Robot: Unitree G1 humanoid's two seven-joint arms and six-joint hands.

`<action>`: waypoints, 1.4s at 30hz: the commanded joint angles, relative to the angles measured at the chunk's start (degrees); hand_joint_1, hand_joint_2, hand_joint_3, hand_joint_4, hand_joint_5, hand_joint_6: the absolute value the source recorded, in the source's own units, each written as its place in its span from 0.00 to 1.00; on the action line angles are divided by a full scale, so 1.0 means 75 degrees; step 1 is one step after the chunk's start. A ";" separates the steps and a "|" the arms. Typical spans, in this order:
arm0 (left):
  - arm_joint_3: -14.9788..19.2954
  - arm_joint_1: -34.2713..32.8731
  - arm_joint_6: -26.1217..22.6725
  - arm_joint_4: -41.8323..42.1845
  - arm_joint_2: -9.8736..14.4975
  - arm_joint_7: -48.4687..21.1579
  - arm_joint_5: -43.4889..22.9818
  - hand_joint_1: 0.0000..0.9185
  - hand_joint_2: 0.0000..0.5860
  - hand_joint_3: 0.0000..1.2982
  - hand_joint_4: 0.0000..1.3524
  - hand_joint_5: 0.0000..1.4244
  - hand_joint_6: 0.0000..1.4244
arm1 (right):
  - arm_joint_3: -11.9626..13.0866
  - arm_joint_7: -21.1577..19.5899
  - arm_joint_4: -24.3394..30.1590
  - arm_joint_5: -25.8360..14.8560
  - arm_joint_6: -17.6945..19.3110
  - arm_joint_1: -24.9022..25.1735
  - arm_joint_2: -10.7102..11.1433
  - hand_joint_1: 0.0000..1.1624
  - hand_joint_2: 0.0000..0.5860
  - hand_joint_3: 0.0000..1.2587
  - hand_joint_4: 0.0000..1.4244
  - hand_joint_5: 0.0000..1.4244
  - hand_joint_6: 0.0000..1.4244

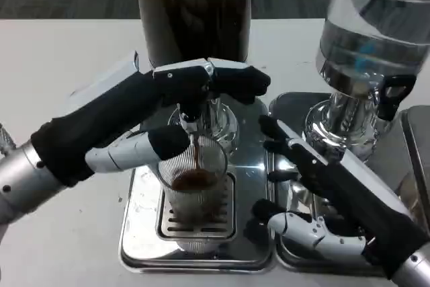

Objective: Grasp the cup under the faucet to collect the drink, then remove the cup.

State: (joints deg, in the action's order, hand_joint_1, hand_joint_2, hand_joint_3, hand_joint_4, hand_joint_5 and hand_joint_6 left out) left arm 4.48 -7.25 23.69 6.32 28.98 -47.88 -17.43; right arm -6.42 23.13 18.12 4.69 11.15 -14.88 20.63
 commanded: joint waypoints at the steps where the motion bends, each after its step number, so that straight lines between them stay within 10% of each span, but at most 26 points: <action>1: -0.0083 0.0122 0.0089 0.0120 0.0086 -0.0030 0.0080 0.00 0.15 0.23 0.20 0.20 0.12 | -0.0164 0.0263 -0.0109 -0.0106 -0.0195 0.0283 0.0110 0.42 0.37 0.00 0.00 0.01 0.15; 42: -0.0053 0.0249 -0.0012 0.0312 0.0156 0.0147 0.0079 0.00 0.18 0.24 0.20 0.20 0.12 | -0.0617 0.1110 -0.1008 -0.0690 -0.0518 0.1589 -0.0033 0.42 0.31 0.00 0.00 0.00 0.02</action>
State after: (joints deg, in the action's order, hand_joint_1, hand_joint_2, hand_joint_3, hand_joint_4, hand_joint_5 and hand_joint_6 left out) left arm 4.33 -6.23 23.65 7.66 29.37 -46.65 -17.36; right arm -10.59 30.98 11.34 0.17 7.67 -4.38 20.72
